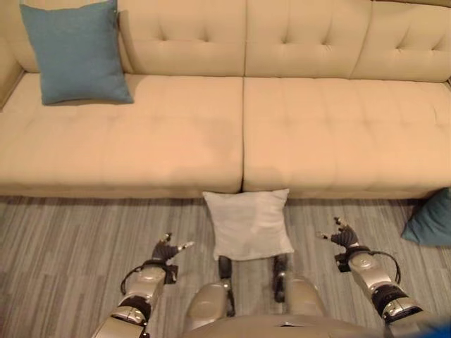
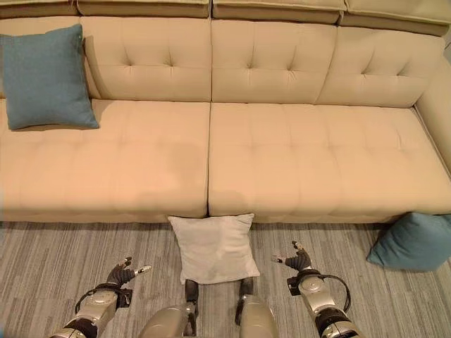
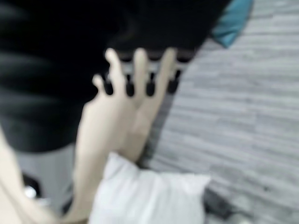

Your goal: Pick up all the scattered cushions and arrange them neatly on the sofa.

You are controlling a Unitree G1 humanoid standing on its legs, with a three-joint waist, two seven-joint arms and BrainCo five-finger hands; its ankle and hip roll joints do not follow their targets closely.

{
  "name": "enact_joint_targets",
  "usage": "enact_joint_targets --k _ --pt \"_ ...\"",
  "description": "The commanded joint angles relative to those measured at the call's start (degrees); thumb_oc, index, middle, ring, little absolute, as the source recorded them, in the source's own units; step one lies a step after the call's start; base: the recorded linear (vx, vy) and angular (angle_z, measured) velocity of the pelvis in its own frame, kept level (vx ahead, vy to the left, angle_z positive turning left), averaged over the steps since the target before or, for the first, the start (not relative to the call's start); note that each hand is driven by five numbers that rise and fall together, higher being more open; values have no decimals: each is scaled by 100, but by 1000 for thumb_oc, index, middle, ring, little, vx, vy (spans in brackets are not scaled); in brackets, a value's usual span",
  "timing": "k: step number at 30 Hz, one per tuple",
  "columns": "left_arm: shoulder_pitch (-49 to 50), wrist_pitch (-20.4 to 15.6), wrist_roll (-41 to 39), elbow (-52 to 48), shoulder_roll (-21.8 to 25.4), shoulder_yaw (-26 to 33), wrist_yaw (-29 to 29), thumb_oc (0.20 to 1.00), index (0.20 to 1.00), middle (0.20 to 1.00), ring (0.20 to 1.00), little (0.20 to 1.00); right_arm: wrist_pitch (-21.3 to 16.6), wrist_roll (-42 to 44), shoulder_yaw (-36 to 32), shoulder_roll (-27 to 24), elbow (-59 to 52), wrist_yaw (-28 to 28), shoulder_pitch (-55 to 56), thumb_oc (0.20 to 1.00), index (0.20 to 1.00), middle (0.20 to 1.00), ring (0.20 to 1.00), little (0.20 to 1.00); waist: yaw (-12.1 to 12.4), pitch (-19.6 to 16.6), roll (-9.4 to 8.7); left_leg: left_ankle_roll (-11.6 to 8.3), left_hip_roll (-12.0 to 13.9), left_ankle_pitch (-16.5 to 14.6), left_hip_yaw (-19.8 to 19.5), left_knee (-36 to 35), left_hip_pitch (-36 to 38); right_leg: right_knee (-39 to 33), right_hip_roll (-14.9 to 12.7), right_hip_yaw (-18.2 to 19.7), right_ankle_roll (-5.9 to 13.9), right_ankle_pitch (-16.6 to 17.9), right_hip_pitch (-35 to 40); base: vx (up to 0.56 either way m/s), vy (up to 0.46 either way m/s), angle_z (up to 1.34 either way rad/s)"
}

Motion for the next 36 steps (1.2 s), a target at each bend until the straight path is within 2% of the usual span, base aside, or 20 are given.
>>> enact_joint_targets --k 1,3,5,10,13,14,19,22,24,25,27,32,36 --pt "-18 -84 70 -46 -74 -69 43 1000 1000 1000 1000 1000 -190 39 -93 -235 -219 -94 -34 1000 1000 1000 1000 1000 50 48 -50 -303 39 220 -170 516 -576 -414 146 -52 112 185 527 -53 -171 55" --pt "-29 -69 47 -98 -122 -119 34 1000 1000 1000 1000 1000 -198 69 -162 -302 -309 -133 40 1000 1000 1000 1000 1000 19 91 -39 -385 146 284 -144 717 -787 -431 154 -241 25 102 559 -106 -180 58" --pt "-26 -46 51 -154 -188 -182 15 1000 1000 1000 1000 1000 -178 73 -226 -389 -312 -171 101 1000 1000 1000 1000 1000 -41 136 -46 -383 234 177 -10 1079 -895 -406 125 -455 -71 39 598 -97 -132 102" --pt "-10 -6 90 -157 -231 -222 -40 1000 1000 1000 1000 1000 -172 112 -293 -400 -298 -161 168 1000 1000 1000 1000 1000 -161 69 -64 -320 308 -102 217 1224 -735 -372 49 -580 -112 59 574 -28 -13 43" --pt "-5 -14 80 -166 -265 -261 -30 1000 1000 1000 1000 1000 -165 113 -294 -357 -233 -151 201 1000 1000 1000 1000 1000 -229 -14 18 -337 249 -78 152 815 -378 -406 65 -600 -51 89 596 35 101 2" --pt "10 3 115 -195 -273 -285 -40 1000 1000 1000 1000 1000 -146 107 -305 -332 -174 -147 187 1000 1000 1000 1000 1000 -251 -71 83 -348 222 -19 176 456 -252 -405 47 -616 0 109 579 23 77 4" --pt "1 -5 145 -203 -225 -293 -29 1000 1000 1000 1000 1000 -122 97 -248 -269 -147 -144 125 1000 1000 1000 1000 1000 -204 -57 75 -298 157 -19 177 330 -208 -385 -14 -520 78 213 491 -30 136 -4" --pt "40 -23 63 -183 -133 -180 -9 1000 1000 1000 1000 1000 -104 84 -207 -196 -118 -144 6 1000 1000 1000 1000 1000 -112 -22 -11 -202 52 -89 191 350 -212 -351 -110 -384 225 401 383 -42 151 -22" --pt "30 -16 47 -147 -93 -124 -5 1000 1000 1000 1000 1000 -108 85 -205 -181 -112 -145 -45 1000 1000 1000 1000 1000 -92 -9 -26 -178 55 -95 224 340 -210 -258 -127 -327 275 412 303 -56 78 -43" --pt "-19 -25 22 -132 1 -74 31 1000 1000 1000 1000 1000 -121 110 -168 -151 -130 -144 -125 1000 1000 1000 1000 1000 -58 99 -31 -125 76 -98 253 394 -246 84 -135 -266 320 356 151 -55 31 -29" --pt "-65 -48 -45 -111 62 4 38 1000 1000 1000 1000 1000 -149 177 -173 -104 -47 -138 -177 1000 1000 1000 1000 1000 -28 128 -14 -109 87 -79 260 436 -327 271 -107 -217 350 287 94 -77 26 -27" --pt "-47 -69 -62 -60 82 55 59 1000 1000 1000 1000 1000 -152 184 -128 -99 0 -130 -179 1000 1000 1000 1000 1000 77 96 -120 -239 120 5 306 462 -430 -253 -136 -485 222 280 352 -13 -74 -10" --pt "14 -45 19 -9 -24 12 42 1000 1000 1000 1000 1000 -158 182 -143 -182 -144 -140 -49 1000 1000 1000 1000 1000 59 94 -109 -314 216 62 253 518 -451 -402 -51 -684 137 234 480 26 -113 9"
